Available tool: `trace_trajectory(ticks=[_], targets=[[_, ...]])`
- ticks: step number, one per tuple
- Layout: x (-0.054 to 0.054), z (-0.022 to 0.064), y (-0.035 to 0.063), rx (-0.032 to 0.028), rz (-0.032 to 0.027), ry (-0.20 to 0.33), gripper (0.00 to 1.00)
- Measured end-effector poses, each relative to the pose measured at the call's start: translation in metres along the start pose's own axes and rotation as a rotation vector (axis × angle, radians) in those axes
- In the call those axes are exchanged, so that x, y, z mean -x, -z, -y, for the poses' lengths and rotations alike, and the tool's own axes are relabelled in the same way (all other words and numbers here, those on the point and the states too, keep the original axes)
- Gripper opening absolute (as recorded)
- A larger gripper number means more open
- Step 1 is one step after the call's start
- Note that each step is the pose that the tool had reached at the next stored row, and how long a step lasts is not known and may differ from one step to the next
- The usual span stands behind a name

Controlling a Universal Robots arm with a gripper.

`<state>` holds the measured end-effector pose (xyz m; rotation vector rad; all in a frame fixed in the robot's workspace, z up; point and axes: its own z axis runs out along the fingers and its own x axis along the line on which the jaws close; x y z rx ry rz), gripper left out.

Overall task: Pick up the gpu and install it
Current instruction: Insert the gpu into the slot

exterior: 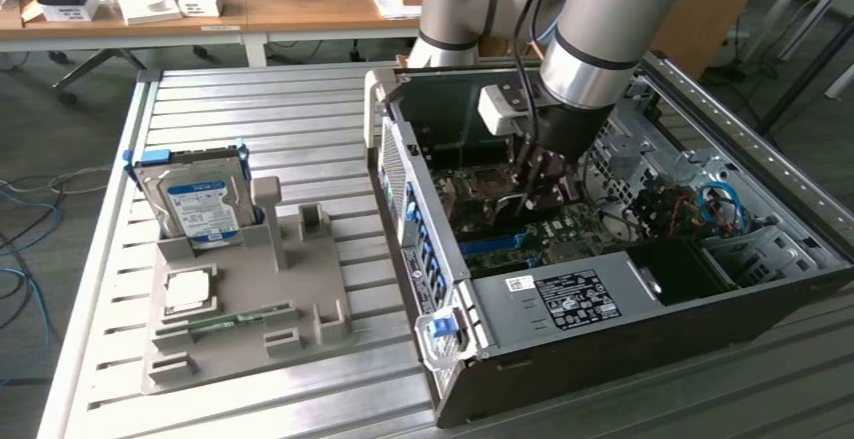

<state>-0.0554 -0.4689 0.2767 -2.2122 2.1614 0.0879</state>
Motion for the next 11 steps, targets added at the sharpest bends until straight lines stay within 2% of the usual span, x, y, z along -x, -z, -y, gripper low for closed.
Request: trace_trajectory(ticks=[11], targets=[[-0.0004,-0.0017,-0.0051,0.0001,-0.0036,0.0,0.26]])
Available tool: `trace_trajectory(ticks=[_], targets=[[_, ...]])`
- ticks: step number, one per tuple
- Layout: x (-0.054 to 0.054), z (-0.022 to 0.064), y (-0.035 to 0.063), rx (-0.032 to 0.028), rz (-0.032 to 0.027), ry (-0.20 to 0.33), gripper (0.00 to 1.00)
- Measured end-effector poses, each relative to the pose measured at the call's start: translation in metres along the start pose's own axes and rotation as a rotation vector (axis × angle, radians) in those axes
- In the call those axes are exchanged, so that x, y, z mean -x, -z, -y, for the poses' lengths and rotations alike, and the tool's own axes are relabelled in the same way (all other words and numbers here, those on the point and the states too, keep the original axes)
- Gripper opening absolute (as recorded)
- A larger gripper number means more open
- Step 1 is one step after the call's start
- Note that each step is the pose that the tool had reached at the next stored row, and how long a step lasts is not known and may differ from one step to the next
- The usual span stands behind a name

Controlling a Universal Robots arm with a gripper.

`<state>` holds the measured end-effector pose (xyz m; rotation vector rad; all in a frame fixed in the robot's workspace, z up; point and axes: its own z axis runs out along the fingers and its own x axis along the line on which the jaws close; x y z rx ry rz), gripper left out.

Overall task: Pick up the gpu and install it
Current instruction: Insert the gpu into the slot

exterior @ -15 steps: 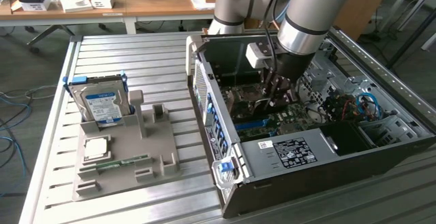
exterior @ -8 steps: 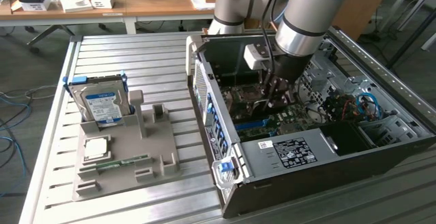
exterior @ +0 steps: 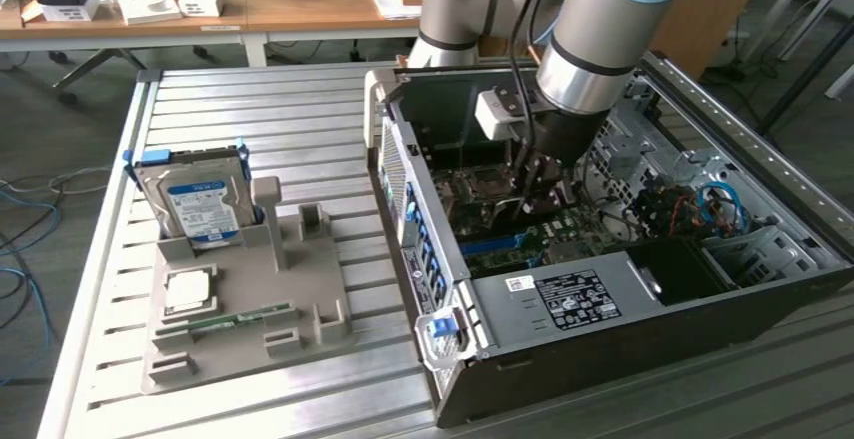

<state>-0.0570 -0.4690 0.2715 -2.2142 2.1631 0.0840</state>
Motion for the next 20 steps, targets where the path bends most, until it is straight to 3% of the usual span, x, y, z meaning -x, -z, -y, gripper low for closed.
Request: trace_trajectory(ticks=[20], targets=[[0.0,-0.0028,-0.0012,0.0,-0.0004,0.0,0.26]])
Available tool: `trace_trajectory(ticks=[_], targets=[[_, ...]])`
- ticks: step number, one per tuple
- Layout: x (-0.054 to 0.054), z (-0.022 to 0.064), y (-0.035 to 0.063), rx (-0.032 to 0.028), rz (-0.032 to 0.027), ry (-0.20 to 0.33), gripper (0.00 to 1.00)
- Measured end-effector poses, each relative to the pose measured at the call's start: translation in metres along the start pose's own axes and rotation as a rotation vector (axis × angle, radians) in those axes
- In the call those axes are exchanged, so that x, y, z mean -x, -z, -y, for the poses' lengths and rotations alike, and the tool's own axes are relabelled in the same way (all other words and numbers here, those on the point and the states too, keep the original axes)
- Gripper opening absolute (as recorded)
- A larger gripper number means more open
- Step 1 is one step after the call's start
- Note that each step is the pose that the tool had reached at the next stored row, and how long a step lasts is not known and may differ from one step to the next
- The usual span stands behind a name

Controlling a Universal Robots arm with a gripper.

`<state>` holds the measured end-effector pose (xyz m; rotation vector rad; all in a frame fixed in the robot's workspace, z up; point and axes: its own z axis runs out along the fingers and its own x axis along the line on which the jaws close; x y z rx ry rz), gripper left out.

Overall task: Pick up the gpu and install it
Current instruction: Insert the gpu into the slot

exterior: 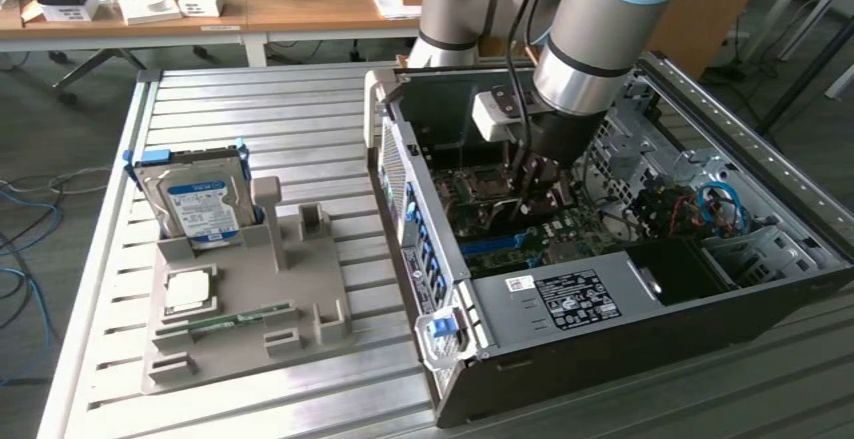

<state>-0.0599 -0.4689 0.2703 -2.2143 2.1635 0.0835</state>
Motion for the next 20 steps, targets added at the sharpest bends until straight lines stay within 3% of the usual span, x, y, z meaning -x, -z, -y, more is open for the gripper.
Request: trace_trajectory(ticks=[20], targets=[[0.0003,-0.0058,-0.0004,0.0,0.0,0.0,0.26]])
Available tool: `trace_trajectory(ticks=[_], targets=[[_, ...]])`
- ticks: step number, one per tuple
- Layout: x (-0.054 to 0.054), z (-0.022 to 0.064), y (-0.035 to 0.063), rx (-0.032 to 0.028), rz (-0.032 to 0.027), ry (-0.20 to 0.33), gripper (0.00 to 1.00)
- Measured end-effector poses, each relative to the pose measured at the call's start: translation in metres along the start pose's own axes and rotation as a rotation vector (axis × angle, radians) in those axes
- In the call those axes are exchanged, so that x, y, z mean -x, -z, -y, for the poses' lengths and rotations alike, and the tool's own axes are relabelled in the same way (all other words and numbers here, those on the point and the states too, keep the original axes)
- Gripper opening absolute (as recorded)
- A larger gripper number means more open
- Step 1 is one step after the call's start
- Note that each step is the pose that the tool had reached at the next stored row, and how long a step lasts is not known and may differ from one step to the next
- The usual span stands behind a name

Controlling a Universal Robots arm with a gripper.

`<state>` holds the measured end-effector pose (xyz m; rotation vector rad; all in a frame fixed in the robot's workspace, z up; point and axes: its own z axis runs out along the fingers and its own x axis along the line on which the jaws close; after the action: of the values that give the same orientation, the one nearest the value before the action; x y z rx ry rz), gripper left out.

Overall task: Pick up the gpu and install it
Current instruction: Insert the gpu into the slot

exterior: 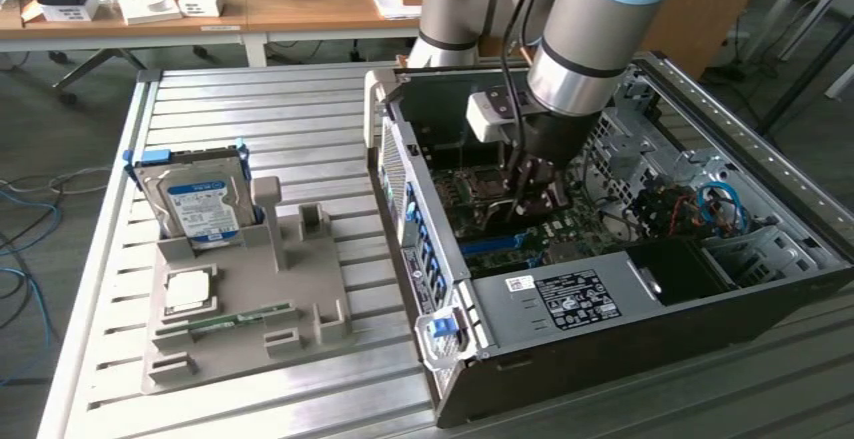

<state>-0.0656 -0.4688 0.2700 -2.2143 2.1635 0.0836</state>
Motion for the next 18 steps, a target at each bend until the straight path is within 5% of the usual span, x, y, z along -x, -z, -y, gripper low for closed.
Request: trace_trajectory(ticks=[18], targets=[[-0.0005,-0.0005,-0.0074,0.0001,-0.0002,0.0,0.26]])
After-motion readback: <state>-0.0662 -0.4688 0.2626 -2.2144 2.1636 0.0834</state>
